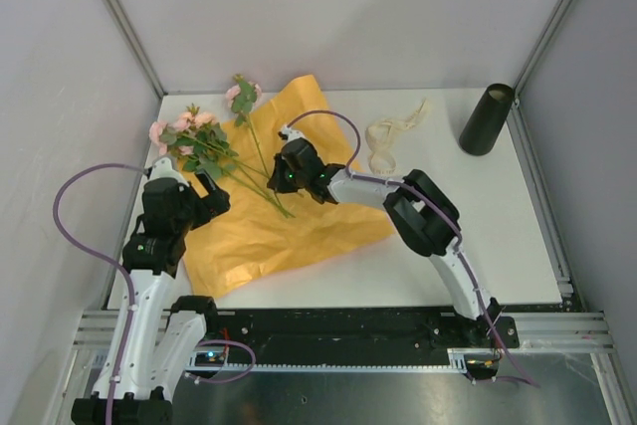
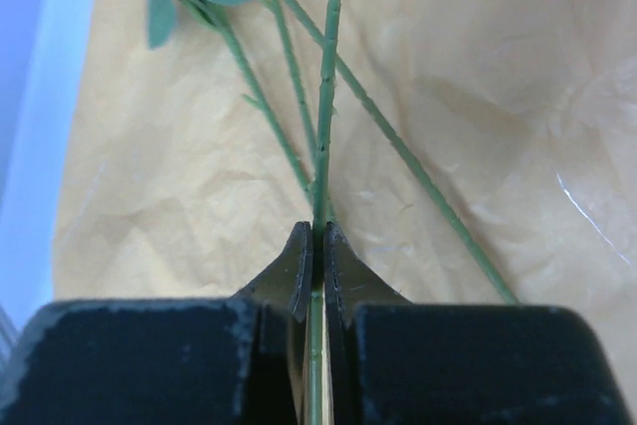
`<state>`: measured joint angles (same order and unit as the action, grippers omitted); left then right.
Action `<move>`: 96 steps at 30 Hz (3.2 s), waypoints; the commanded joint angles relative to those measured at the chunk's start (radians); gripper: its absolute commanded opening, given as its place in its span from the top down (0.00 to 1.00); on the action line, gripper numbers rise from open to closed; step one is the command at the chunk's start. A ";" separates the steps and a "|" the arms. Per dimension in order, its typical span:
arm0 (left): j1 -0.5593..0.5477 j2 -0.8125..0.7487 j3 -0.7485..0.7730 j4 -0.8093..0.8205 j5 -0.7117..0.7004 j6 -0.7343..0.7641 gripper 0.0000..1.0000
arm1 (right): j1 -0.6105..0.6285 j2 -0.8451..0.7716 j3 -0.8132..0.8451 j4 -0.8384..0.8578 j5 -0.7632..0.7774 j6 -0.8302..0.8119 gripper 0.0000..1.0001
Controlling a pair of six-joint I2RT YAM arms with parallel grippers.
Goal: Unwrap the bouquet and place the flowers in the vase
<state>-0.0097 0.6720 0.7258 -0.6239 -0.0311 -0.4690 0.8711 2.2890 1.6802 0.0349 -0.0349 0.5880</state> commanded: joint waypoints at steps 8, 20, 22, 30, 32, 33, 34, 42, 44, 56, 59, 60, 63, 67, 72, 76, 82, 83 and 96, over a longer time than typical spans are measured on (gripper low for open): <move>0.007 0.052 0.066 0.028 0.135 -0.033 0.05 | 0.008 -0.377 -0.304 0.249 -0.035 0.052 1.00; 0.001 0.155 0.031 0.346 0.422 -0.216 0.08 | 0.148 -0.632 -0.661 0.487 -0.007 0.034 1.00; -0.007 0.175 0.017 0.370 0.434 -0.224 0.09 | 0.178 -0.651 -0.684 0.511 0.009 0.029 1.00; -0.026 0.187 -0.014 0.392 0.430 -0.261 0.12 | 0.286 -0.678 -0.706 0.525 0.119 -0.031 1.00; -0.027 0.179 -0.027 0.392 0.431 -0.268 0.14 | 0.301 -0.682 -0.709 0.531 0.141 -0.050 1.00; -0.028 0.176 -0.032 0.393 0.431 -0.270 0.17 | 0.307 -0.684 -0.709 0.532 0.149 -0.058 1.00; -0.028 0.172 -0.038 0.393 0.434 -0.272 0.21 | 0.310 -0.685 -0.709 0.532 0.152 -0.063 1.00; -0.029 0.140 -0.039 0.398 0.470 -0.251 0.90 | 0.314 -0.670 -0.709 0.494 0.146 -0.059 0.97; -0.033 0.137 -0.031 0.400 0.492 -0.220 0.97 | 0.307 -0.680 -0.710 0.477 0.131 -0.060 0.91; -0.216 0.184 0.010 0.388 0.564 0.024 1.00 | 0.163 -0.875 -0.716 0.314 0.118 -0.005 0.44; -0.254 0.192 0.014 0.377 0.576 0.053 1.00 | 0.099 -0.896 -0.716 0.327 0.104 0.044 0.43; -0.261 0.193 0.015 0.374 0.584 0.058 1.00 | 0.083 -0.898 -0.715 0.339 0.095 0.054 0.43; -0.278 0.190 0.017 0.365 0.596 0.071 1.00 | 0.039 -0.892 -0.697 0.355 0.061 0.078 0.43; -0.301 0.186 0.016 0.361 0.601 0.076 1.00 | 0.004 -0.840 -0.646 0.355 -0.026 0.111 0.43; -0.322 0.192 0.015 0.361 0.617 0.074 1.00 | 0.002 -0.765 -0.594 0.415 -0.109 0.160 0.42; -0.330 0.181 0.013 0.361 0.627 0.076 1.00 | 0.006 -0.713 -0.544 0.416 -0.118 0.183 0.43; -0.339 0.179 0.012 0.361 0.649 0.074 1.00 | 0.005 -0.678 -0.499 0.424 -0.119 0.189 0.53; -0.340 0.181 0.012 0.361 0.655 0.073 1.00 | 0.004 -0.675 -0.492 0.421 -0.122 0.188 0.58; -0.348 0.119 0.015 0.318 0.594 0.056 0.01 | -0.159 -0.863 -0.482 0.350 -0.107 -0.004 1.00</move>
<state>-0.3515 0.8337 0.6979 -0.2920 0.5922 -0.4248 0.8005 1.5814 1.1488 0.3752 -0.1738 0.7132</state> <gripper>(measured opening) 0.950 0.050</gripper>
